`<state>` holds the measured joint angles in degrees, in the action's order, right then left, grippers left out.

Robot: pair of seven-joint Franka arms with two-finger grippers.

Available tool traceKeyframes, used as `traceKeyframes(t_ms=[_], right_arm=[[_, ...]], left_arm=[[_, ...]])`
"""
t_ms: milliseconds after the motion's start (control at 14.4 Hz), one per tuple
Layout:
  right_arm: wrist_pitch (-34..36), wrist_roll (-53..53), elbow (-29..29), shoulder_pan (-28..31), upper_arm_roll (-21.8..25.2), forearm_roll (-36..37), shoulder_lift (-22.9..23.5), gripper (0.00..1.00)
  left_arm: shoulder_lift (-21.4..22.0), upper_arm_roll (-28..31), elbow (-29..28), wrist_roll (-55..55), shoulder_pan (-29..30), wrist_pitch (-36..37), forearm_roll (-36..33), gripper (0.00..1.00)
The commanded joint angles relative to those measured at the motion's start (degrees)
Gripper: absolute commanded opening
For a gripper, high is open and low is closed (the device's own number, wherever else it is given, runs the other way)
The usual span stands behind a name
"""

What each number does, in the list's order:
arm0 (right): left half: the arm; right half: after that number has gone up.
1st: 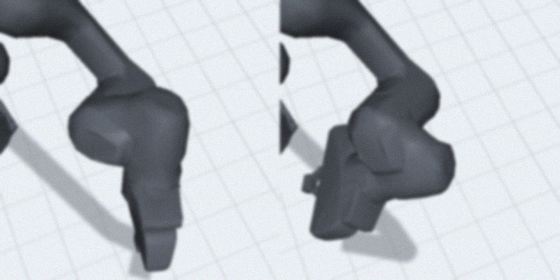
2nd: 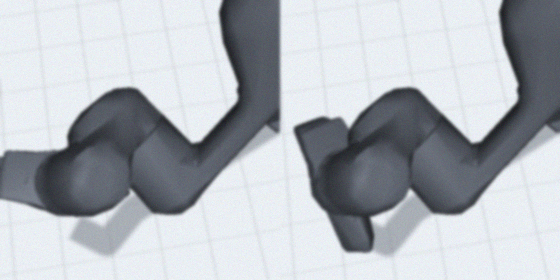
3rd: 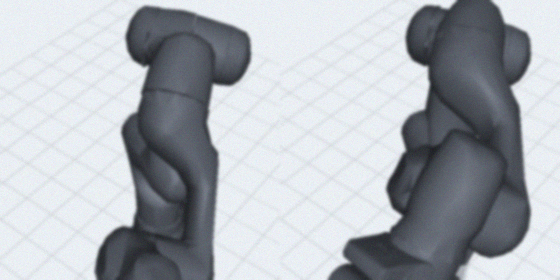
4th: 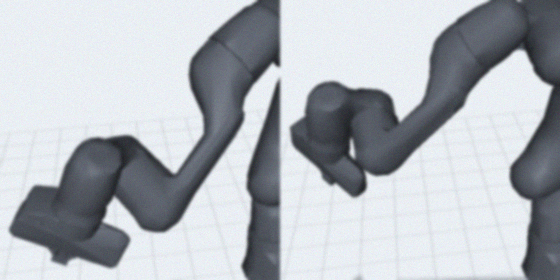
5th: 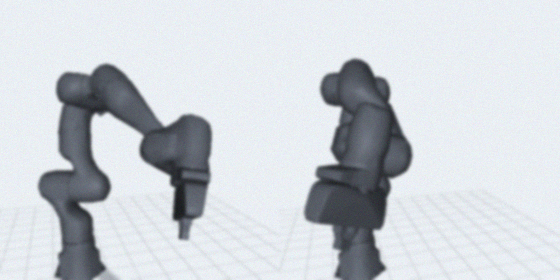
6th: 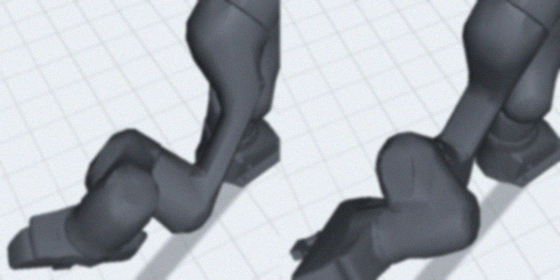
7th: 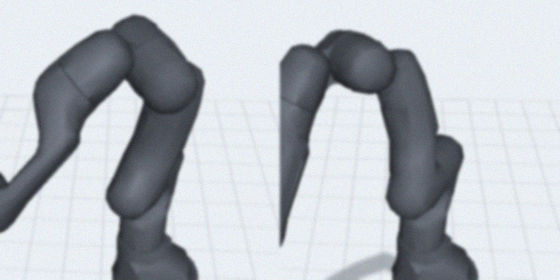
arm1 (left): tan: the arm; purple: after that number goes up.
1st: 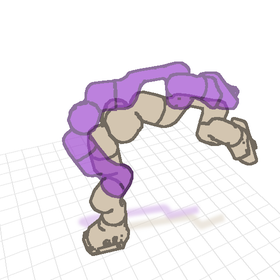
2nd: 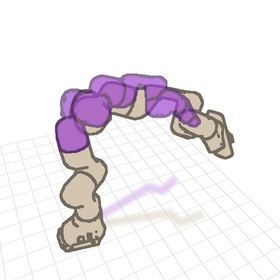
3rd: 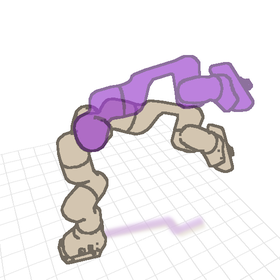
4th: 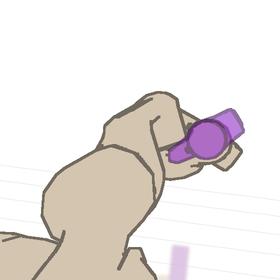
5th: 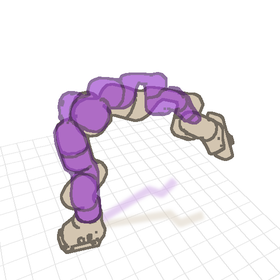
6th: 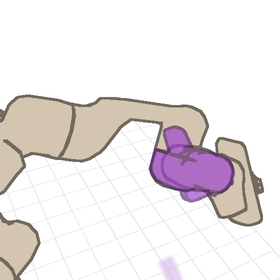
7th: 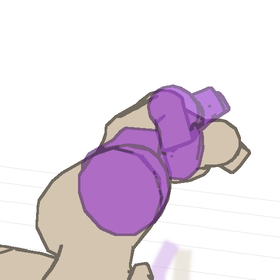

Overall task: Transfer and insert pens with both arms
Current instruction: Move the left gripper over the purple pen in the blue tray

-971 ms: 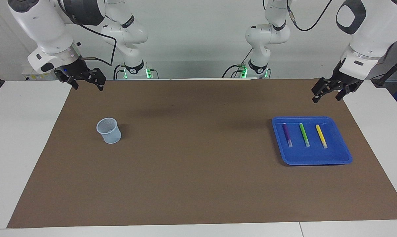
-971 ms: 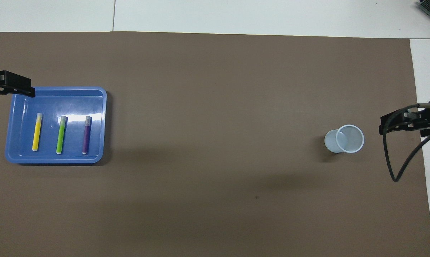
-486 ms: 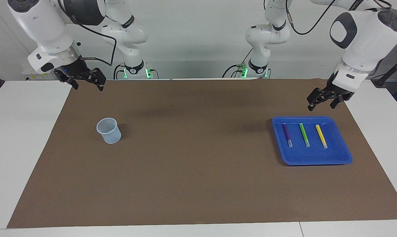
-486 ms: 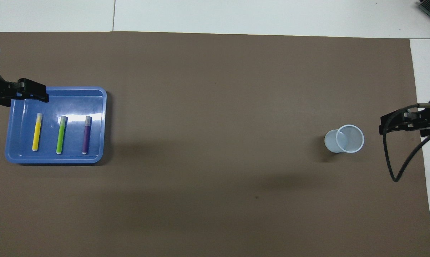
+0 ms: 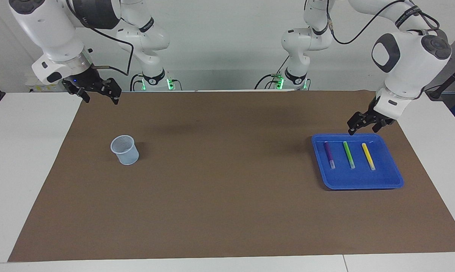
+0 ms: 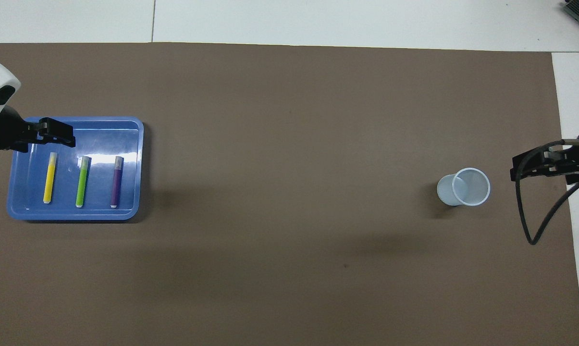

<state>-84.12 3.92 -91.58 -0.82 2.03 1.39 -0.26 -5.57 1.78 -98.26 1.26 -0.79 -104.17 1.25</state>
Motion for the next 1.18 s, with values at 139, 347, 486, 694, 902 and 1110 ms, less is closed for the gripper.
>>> traceKeyframes(t_ms=[139,347,486,694,902,1110], right_arm=[[-0.1,0.6,0.3,0.2,-0.2,-0.3,0.2,1.0],[-0.1,0.6,0.3,0.2,-0.2,-0.3,0.2,1.0],[-0.1,0.6,0.3,0.2,-0.2,-0.3,0.2,1.0],[-0.1,0.6,0.3,0.2,-0.2,-0.3,0.2,1.0],[-0.1,0.6,0.3,0.2,-0.2,-0.3,0.2,1.0],[-0.1,0.6,0.3,0.2,-0.2,-0.3,0.2,1.0]], left_arm=[[0.7,-0.3,-8.1,-2.0,0.1,-9.1,0.9,1.0],[1.4,-0.2,-11.0,-3.3,-0.5,-12.9,0.9,1.0],[1.4,-0.2,-11.2,-3.5,-0.6,-12.6,0.9,1.0],[1.7,-0.1,-12.1,-3.7,-1.1,-13.1,0.9,1.0],[2.0,-0.1,-15.0,-6.7,-0.3,-15.1,0.9,1.0],[2.8,-0.1,-17.2,-7.6,0.6,-16.9,0.9,1.0]])
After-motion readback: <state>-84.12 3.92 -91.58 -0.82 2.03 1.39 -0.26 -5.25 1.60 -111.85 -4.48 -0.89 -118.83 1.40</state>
